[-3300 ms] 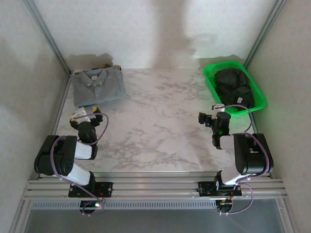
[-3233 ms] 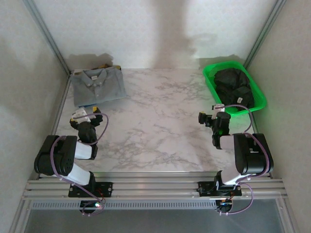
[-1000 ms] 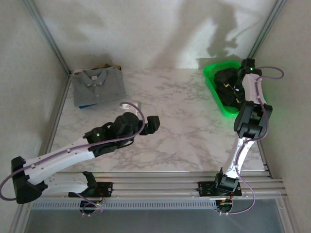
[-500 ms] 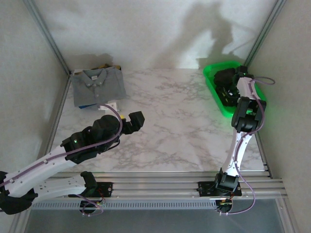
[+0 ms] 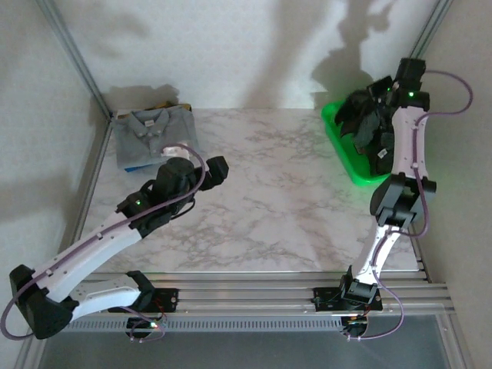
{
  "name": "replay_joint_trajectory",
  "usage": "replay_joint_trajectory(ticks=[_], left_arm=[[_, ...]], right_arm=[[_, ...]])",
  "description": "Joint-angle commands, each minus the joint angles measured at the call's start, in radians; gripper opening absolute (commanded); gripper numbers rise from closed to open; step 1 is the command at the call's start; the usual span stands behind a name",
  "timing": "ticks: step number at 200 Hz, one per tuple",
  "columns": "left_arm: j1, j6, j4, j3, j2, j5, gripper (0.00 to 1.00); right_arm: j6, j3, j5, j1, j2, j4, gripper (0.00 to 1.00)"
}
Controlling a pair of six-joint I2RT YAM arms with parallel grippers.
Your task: Fold and stack the long sleeve shirts
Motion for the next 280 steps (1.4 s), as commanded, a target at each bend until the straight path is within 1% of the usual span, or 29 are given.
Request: replay_joint_trajectory(ticks=[1, 20, 35, 53, 63, 81, 97, 133, 146, 166, 174, 184, 194, 203, 214, 229, 251, 263, 270, 280], left_arm=[[0.05, 0.05, 0.095, 0.069, 0.059, 0.095, 1.0], [0.092, 0.069, 0.125, 0.147, 0.118, 0.132, 1.0], [0.131, 0.074, 0.145, 0.215, 0.157, 0.157, 1.0], [0.185, 0.071, 0.161, 0.301, 0.193, 0.192, 1.0], [0.217, 0.075, 0.152, 0.355, 0.208, 0.198, 1.0], [0.28, 0.075, 0.126, 0.46, 0.22, 0.209, 0.99], [0.33, 0.079, 0.123, 0.522, 0.209, 0.232, 1.0], [0.405, 0.105, 0.093, 0.594, 0.133, 0.222, 1.0], [0.428, 0.123, 0.071, 0.61, 0.094, 0.197, 1.0], [0.457, 0.155, 0.037, 0.634, 0.042, 0.156, 1.0], [0.461, 0.168, 0.025, 0.637, 0.023, 0.143, 1.0], [0.464, 0.183, 0.004, 0.635, 0.004, 0.134, 1.0], [0.464, 0.191, -0.02, 0.625, -0.017, 0.133, 0.99], [0.463, 0.193, -0.037, 0.605, -0.038, 0.141, 0.99], [0.464, 0.187, -0.058, 0.56, -0.069, 0.153, 1.0], [0.463, 0.155, -0.071, 0.461, -0.125, 0.184, 1.0], [0.459, 0.084, -0.075, 0.271, -0.22, 0.262, 1.0], [0.447, 0.048, -0.085, 0.176, -0.263, 0.288, 0.99], [0.436, 0.035, -0.096, 0.119, -0.288, 0.283, 0.99], [0.42, 0.019, -0.114, 0.042, -0.322, 0.27, 1.0]], right_arm=[[0.022, 0.018, -0.141, 0.04, -0.122, 0.17, 0.0], [0.075, 0.034, -0.207, 0.072, -0.194, 0.274, 0.0], [0.135, 0.057, -0.262, 0.118, -0.229, 0.364, 0.0], [0.215, 0.126, -0.328, 0.201, -0.229, 0.43, 0.0], [0.239, 0.178, -0.343, 0.261, -0.219, 0.454, 0.0], [0.266, 0.295, -0.345, 0.379, -0.173, 0.467, 0.0], [0.322, 0.413, -0.346, 0.476, -0.107, 0.487, 0.0], [0.521, 0.603, -0.3, 0.658, 0.055, 0.633, 0.0], [0.556, 0.663, -0.286, 0.712, 0.105, 0.641, 0.0], [0.571, 0.668, -0.306, 0.766, 0.13, 0.635, 0.0], [0.548, 0.664, -0.329, 0.77, 0.127, 0.572, 0.0], [0.481, 0.647, -0.347, 0.774, 0.111, 0.436, 0.0], [0.383, 0.609, -0.353, 0.775, 0.079, 0.265, 0.0], [0.276, 0.548, -0.33, 0.772, 0.038, 0.093, 0.0], [0.169, 0.382, -0.29, 0.767, -0.043, -0.05, 0.0], [0.069, 0.098, -0.255, 0.75, -0.181, -0.09, 0.0], [0.004, -0.35, -0.187, 0.702, -0.398, -0.091, 0.0], [-0.015, -0.556, -0.187, 0.671, -0.499, -0.1, 0.0], [-0.056, -0.658, -0.184, 0.664, -0.555, -0.102, 0.0], [-0.094, -0.778, -0.15, 0.656, -0.621, -0.153, 0.0]])
